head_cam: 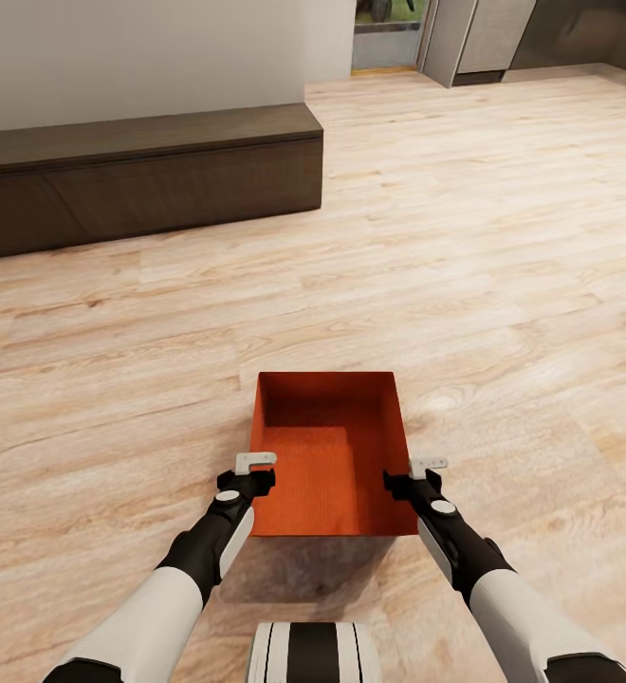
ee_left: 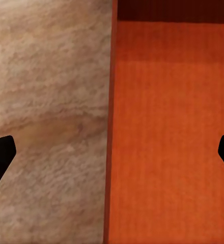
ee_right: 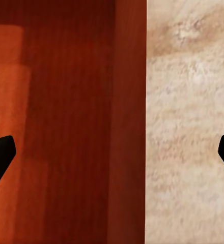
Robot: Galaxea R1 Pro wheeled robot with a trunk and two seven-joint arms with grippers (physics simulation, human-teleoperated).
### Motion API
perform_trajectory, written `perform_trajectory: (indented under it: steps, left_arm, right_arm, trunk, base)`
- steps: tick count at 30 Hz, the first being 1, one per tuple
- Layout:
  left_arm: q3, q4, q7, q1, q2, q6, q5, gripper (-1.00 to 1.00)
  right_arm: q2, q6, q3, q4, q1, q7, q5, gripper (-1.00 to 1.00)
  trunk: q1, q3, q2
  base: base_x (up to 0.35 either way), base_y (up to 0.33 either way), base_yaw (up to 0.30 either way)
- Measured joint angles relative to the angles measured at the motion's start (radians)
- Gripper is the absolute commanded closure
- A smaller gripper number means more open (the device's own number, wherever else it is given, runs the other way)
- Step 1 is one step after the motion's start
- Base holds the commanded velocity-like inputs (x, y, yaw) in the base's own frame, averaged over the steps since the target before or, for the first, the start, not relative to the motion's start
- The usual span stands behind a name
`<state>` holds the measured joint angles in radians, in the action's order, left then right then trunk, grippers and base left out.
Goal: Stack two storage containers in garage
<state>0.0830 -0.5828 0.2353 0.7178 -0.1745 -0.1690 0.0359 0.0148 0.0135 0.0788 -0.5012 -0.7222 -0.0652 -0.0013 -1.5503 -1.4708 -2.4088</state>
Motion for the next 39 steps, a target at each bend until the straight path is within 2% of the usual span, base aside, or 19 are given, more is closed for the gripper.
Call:
perform_trajectory:
  steps: [1, 6, 17, 23, 26, 29, 39]
  left_arm:
    - [0.000, 0.000, 0.000, 0.000, 0.000, 0.000, 0.000, 1.00]
    - [0.000, 0.001, 0.001, 0.000, 0.000, 0.002, 0.007, 1.00]
    - [-0.006, -0.001, 0.003, 0.000, 0.000, 0.000, -0.003, 1.00]
    - [-0.007, -0.003, 0.006, 0.000, 0.001, -0.002, 0.024, 1.00]
    - [0.000, -0.001, 0.000, 0.000, 0.000, -0.002, 0.047, 1.00]
    - [-0.005, -0.003, -0.004, 0.000, 0.000, -0.020, 0.040, 1.00]
    - [-0.005, -0.003, -0.004, 0.000, 0.000, -0.021, 0.040, 1.00]
  right_arm:
    - [0.000, 0.000, 0.000, 0.000, 0.000, 0.001, 0.000, 1.00]
    - [-0.001, 0.002, 0.001, -0.001, -0.001, -0.003, 0.004, 1.00]
    - [-0.008, 0.001, -0.003, -0.001, -0.001, -0.014, 0.009, 1.00]
    - [-0.007, 0.001, -0.003, -0.001, -0.001, -0.014, 0.009, 1.00]
    - [0.001, 0.001, 0.000, 0.000, 0.000, -0.006, 0.002, 1.00]
    - [0.001, -0.001, 0.000, 0.001, 0.000, -0.005, 0.000, 1.00]
    - [0.001, 0.000, 0.000, 0.001, 0.000, -0.006, 0.000, 1.00]
  trunk:
    - [0.000, 0.000, 0.000]
    - [0.000, 0.000, 0.000]
    - [0.000, 0.000, 0.000]
    - [0.000, 0.000, 0.000]
    - [0.011, 0.009, 0.021]
    - [0.023, 0.019, 0.042]
    - [0.061, 0.050, 0.112]
  base:
    - [0.000, 0.000, 0.000]
    - [0.000, 0.000, 0.000]
    - [0.000, 0.000, 0.000]
    - [0.000, 0.000, 0.000]
    - [0.000, 0.000, 0.000]
    - [0.000, 0.000, 0.000]
    - [0.000, 0.000, 0.000]
